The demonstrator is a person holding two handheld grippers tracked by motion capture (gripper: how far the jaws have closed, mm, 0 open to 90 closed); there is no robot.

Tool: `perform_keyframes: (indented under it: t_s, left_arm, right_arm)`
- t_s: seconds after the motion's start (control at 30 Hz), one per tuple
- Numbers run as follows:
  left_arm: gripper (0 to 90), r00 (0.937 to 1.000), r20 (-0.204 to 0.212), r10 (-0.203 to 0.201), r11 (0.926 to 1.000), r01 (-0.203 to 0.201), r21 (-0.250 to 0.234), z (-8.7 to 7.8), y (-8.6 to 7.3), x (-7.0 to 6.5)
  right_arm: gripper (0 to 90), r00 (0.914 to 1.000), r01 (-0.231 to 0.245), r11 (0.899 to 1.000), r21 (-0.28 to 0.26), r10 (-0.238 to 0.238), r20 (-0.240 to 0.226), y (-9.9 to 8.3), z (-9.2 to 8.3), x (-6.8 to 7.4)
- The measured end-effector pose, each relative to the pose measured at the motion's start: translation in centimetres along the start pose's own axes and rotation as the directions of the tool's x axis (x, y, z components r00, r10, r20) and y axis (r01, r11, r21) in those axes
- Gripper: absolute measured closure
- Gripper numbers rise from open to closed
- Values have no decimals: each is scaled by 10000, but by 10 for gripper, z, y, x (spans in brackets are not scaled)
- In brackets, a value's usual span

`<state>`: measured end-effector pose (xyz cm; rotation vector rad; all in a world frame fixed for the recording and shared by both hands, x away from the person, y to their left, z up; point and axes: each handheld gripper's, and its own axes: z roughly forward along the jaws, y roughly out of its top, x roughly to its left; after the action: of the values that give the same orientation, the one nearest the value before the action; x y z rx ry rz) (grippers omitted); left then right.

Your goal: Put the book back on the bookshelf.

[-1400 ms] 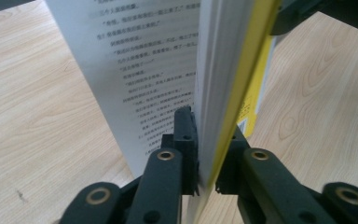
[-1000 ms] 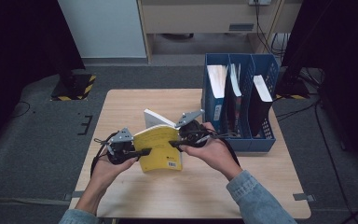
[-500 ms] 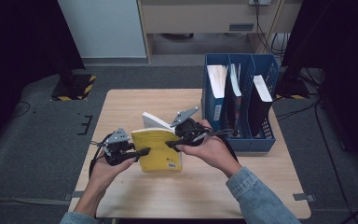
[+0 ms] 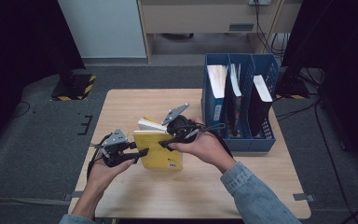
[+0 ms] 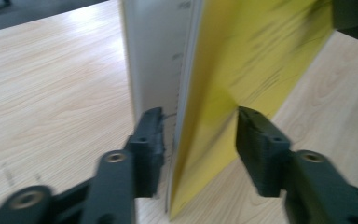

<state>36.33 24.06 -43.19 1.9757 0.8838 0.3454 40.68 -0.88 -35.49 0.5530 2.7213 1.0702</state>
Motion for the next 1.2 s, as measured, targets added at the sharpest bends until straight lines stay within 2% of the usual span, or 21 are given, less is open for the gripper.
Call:
perform_keyframes:
  t_s: [0.17, 0.2, 0.27, 0.4, 0.53, 0.77, 0.93, 1.1, 1.2]
  left_arm:
    - [456, 9979, -627, -141, 9999, 142, 1, -9, -28, 6]
    - [456, 9963, -855, -40, 9996, 63, 258, -10, -33, 8]
    - [456, 9895, -1378, 445, 9956, -326, 877, -11, -39, 10]
    - [434, 9855, -1662, 335, 9942, -158, 1065, -15, -49, 16]
    - [409, 9785, -2007, 481, 9848, -130, 1730, -11, -58, 20]
    - [396, 9781, -2053, 348, 9811, 57, 1933, -11, -61, 22]
    - [386, 9764, -2125, 379, 9800, 53, 1991, -10, -62, 22]
    - [357, 9754, -2156, 457, 9771, 12, 2126, -8, -62, 21]
    - [356, 9767, -2120, 328, 9768, 135, 2136, -8, -62, 21]
  right_arm:
    - [488, 10000, 32, 9999, 106, -32, -44, 4, 3, 0]
    - [489, 10000, 3, 9999, 118, -2, -27, 5, 4, 1]
    - [489, 10000, -5, 9997, 224, 5, -3, 6, 7, 0]
    - [469, 9999, 73, 9996, 267, -69, -135, 9, 9, 0]
    - [488, 9997, 64, 9995, 315, -57, -223, 10, 11, -2]
    - [520, 9992, -110, 9991, 411, 126, -383, 12, 13, -7]
    - [566, 9990, -256, 9984, 511, 274, -340, 12, 16, -8]
    - [654, 9993, -280, 9976, 636, 294, -216, 13, 16, -9]
    - [658, 9992, -346, 9971, 672, 358, -173, 14, 16, -9]
